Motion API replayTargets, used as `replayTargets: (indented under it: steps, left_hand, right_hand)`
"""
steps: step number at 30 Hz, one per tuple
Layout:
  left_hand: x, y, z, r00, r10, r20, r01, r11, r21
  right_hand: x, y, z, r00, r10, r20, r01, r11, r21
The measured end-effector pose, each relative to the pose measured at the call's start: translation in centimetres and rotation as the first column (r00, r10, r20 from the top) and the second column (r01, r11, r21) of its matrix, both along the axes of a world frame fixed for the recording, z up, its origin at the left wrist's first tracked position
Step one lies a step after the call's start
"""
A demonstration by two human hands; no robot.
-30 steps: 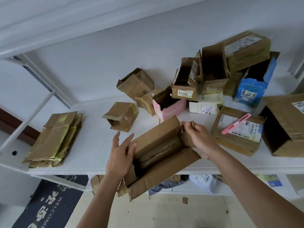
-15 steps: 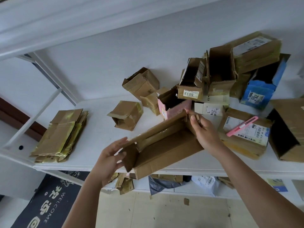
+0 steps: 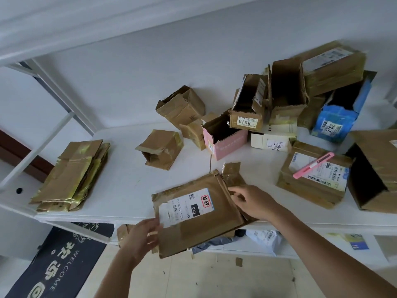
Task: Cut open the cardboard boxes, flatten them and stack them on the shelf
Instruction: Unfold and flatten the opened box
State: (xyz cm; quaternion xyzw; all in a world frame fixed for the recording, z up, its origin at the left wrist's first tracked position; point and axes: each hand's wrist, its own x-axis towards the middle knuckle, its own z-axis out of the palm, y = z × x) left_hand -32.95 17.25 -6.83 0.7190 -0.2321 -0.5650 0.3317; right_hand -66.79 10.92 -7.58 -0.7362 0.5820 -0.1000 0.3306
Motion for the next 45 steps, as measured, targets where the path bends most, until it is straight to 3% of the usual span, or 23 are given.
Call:
replayTargets:
  steps: [3, 9, 13, 19, 25, 30, 32, 33, 36, 37, 38, 41, 45]
  left_hand:
    - [-1.7, -1.3, -1.2, 0.937, -0.029, 0.348, 0.019, 0.999, 0.032]
    - [-3.5, -2.5, -3.7, 0.793, -0.132, 0.595, 0.092, 0.991, 0.099]
    - [-3.6, -3.1, -4.0, 0.810, -0.107, 0.577, 0.048, 0.992, 0.117]
    - [-3.1, -4.2, -4.3, 0.943, 0.082, 0.322, -0.114, 0.990, 0.082]
    - [-2.7, -4.3, -6.2, 0.907, 0.056, 0.417, -0.104, 0.990, 0.093]
    - [-4.5, -3.8, -6.5, 0.807, 0.061, 0.587, -0.115, 0.992, 0.055]
    - [-5.8, -3.5, -6.0, 0.722, 0.003, 0.692, -0.112, 0.987, 0.112]
    - [-6.5, -3.4, -5.8, 0.654, -0.043, 0.756, -0.077, 0.989, 0.123]
    - [-7.4, -3.1, -6.1, 0.338, -0.163, 0.927, 0.180, 0.978, 0.106]
    - [-7.1, -3.1, -6.5, 0.283, -0.181, 0.942, 0.263, 0.959, 0.105]
    - [-6.7, -3.0, -6.8, 0.275, -0.197, 0.941, 0.333, 0.938, 0.099]
    - [-5.1, -2.7, -7.7, 0.379, -0.176, 0.909, 0.457, 0.890, -0.018]
    - [-4.0, -2.4, -8.3, 0.346, -0.204, 0.916, 0.500, 0.866, 0.004]
  right_hand:
    - [1.5, -0.5, -1.7, 0.990, 0.035, -0.137, -0.062, 0.979, -0.195]
    - [2.7, 0.2, -5.6, 0.988, 0.072, -0.137, -0.105, 0.962, -0.251]
    - [3.9, -1.5, -5.0, 0.981, -0.018, -0.192, -0.033, 0.966, -0.258]
    - [5.7, -1.2, -6.3, 0.937, -0.087, -0.339, -0.019, 0.955, -0.298]
    - [6.0, -1.6, -7.8, 0.925, -0.056, -0.376, -0.057, 0.958, -0.282]
    - [6.2, -1.5, -7.7, 0.926, -0.104, -0.363, -0.018, 0.948, -0.318]
    - [6.4, -1.8, -7.4, 0.930, -0.113, -0.350, 0.000, 0.952, -0.307]
    - [6.5, -1.9, -7.3, 0.930, -0.118, -0.348, 0.008, 0.953, -0.302]
    - [6.7, -2.0, -7.2, 0.931, -0.144, -0.337, 0.035, 0.950, -0.310]
    - [6.8, -1.9, -7.2, 0.931, -0.153, -0.331, 0.042, 0.946, -0.321]
    - [6.8, -1.9, -7.2, 0.930, -0.160, -0.330, 0.046, 0.943, -0.329]
    - [7.0, -2.2, -7.1, 0.917, -0.177, -0.357, 0.051, 0.941, -0.336]
    - [7.3, -2.8, -6.9, 0.908, -0.195, -0.370, 0.062, 0.938, -0.342]
